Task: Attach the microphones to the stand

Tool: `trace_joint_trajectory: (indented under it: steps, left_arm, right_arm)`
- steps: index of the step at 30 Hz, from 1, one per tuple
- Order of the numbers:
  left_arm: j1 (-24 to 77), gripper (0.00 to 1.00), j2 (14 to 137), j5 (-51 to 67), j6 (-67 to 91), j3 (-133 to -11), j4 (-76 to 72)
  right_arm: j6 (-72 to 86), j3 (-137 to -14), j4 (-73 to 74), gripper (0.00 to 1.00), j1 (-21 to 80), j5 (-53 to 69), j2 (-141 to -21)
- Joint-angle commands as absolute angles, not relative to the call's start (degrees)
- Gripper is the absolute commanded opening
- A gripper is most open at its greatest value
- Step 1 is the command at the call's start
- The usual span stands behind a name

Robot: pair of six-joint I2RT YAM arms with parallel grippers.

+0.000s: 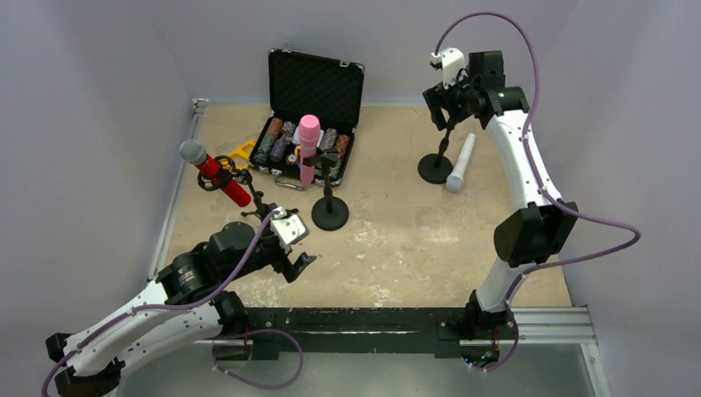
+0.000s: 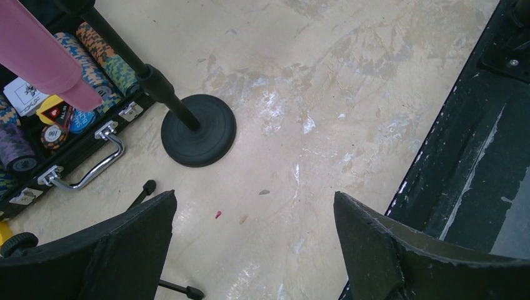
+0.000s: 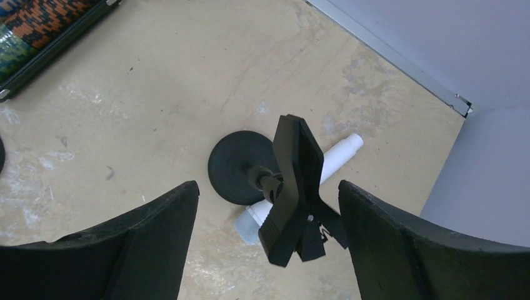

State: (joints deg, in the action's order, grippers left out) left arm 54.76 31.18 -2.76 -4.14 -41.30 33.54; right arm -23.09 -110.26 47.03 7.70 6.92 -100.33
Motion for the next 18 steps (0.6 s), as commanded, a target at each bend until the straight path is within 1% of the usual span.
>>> trace_joint_trajectory:
  steps: [1, 4, 6, 8, 11, 12, 15, 18]
  left_arm:
    - [54.4, 0.99, 31.1, -3.1, -5.0, -40.3, 31.4]
    - [54.3, 0.99, 31.2, -3.2, -5.0, -40.3, 31.3]
    - [54.4, 0.99, 31.1, -3.2, -5.0, -40.3, 31.3]
    - [54.3, 0.99, 31.1, -3.3, -5.0, -40.3, 31.2]
    - [54.3, 0.99, 31.1, -3.3, -5.0, -40.3, 31.2]
    - [54.2, 0.99, 31.1, -3.3, -5.0, -40.3, 31.2]
    - [54.2, 0.99, 31.1, -3.3, -5.0, -40.2, 31.1]
    - [54.2, 0.99, 31.1, -3.3, -5.0, -40.3, 31.2]
  right_arm:
    - [-21.9, -115.1, 43.7, 0.85, 7.8, 4.2, -101.8]
    - [-23.0, -116.2, 43.7, 0.83, 7.8, 4.3, -103.5]
    - [-23.7, -116.8, 44.0, 0.79, 7.8, 5.3, -104.3]
    - [-24.3, -117.1, 44.7, 0.69, 7.9, 6.6, -104.9]
    - [-25.0, -117.4, 45.8, 0.49, 7.9, 8.6, -105.5]
    - [-25.3, -117.4, 46.0, 0.44, 7.9, 8.8, -105.7]
    - [-25.7, -117.5, 46.6, 0.33, 7.9, 9.8, -105.9]
    - [-26.1, -117.8, 47.5, 0.25, 7.9, 11.8, -105.8]
